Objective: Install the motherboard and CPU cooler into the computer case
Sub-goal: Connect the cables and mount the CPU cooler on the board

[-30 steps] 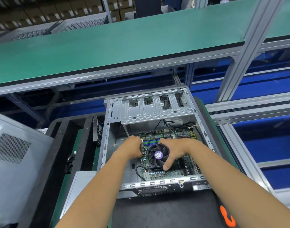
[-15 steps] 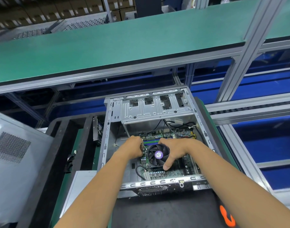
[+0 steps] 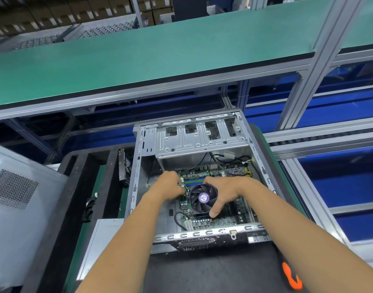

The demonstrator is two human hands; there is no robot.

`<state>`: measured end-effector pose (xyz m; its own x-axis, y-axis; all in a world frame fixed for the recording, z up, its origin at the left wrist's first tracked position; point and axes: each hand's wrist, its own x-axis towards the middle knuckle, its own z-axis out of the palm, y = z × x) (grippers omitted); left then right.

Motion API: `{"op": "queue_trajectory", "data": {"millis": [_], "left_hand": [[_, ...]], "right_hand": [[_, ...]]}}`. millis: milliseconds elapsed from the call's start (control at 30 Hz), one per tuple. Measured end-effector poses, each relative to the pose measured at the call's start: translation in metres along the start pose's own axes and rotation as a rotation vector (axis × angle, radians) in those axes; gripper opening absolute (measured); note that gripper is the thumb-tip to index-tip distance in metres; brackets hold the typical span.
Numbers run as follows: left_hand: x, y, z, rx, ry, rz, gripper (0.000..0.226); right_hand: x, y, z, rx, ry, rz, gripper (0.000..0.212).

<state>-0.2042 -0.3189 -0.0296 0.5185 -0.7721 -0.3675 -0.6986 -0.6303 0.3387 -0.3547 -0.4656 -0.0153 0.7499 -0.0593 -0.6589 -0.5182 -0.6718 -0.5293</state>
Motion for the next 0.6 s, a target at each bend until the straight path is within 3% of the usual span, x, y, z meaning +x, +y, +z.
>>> {"op": "queue_trajectory", "data": {"millis": [167,433,600], "left_hand": [[-0.0028,0.0008,-0.0051,-0.098,0.058,-0.043,0.03],[-0.0035,-0.0001,-0.0059,-0.145,0.034,0.013,0.007],[-0.0017,-0.0031,-0.0072,-0.011,0.029,0.013,0.035]], "right_hand": [[0.0001,-0.0007,-0.0001,0.014,-0.006,0.005,0.097],[-0.0014,-0.0021,-0.0002,0.016,-0.006,0.007,0.101],[-0.0015,-0.0021,-0.0006,0.014,-0.011,0.006,0.1]]}}
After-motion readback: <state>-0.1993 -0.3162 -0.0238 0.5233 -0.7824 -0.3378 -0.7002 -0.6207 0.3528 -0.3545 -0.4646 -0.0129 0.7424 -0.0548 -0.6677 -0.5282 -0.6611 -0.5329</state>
